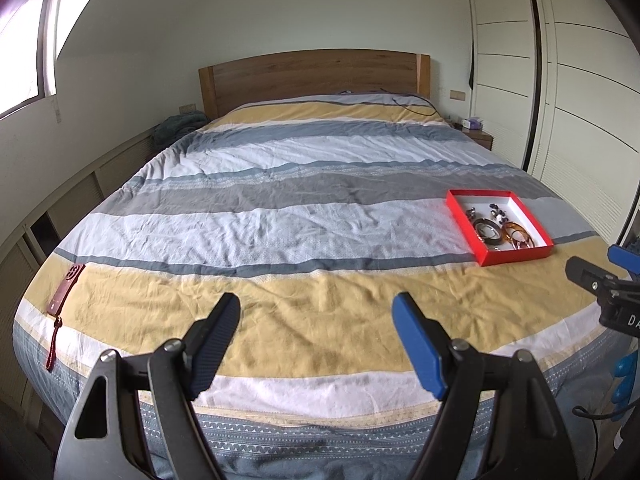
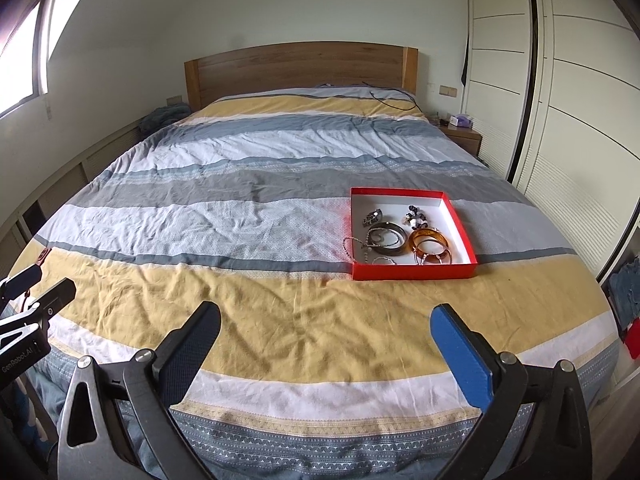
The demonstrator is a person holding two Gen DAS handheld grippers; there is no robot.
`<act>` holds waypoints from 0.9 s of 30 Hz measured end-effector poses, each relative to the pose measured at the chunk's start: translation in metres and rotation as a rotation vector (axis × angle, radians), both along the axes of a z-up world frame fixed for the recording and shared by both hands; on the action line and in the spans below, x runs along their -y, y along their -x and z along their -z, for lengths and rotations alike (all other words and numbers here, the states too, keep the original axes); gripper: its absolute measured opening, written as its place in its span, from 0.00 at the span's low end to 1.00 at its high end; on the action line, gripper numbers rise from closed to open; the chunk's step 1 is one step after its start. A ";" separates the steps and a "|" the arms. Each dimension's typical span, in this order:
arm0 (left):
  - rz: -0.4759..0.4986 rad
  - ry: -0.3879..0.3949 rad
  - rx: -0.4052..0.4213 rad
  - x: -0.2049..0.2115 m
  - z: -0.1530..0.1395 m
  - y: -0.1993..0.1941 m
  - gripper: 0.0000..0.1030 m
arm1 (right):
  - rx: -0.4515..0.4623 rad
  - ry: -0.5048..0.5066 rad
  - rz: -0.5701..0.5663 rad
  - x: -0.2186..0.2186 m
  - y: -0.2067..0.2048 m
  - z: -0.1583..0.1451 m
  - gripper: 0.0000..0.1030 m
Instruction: Organize jewelry
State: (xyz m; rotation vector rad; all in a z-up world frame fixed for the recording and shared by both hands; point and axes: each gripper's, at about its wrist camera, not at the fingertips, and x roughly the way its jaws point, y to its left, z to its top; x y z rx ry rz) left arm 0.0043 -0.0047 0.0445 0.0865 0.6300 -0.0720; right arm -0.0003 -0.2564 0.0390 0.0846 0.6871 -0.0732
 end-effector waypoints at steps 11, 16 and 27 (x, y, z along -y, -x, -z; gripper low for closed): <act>-0.019 0.018 -0.019 -0.008 0.004 -0.002 0.75 | 0.001 0.008 -0.001 -0.003 0.000 0.000 1.00; -0.021 0.022 -0.028 -0.011 0.007 -0.002 0.75 | -0.004 0.010 -0.001 -0.003 0.000 0.004 1.00; -0.033 0.020 -0.073 -0.013 0.022 -0.007 0.75 | -0.024 0.009 0.003 0.001 -0.002 0.014 1.00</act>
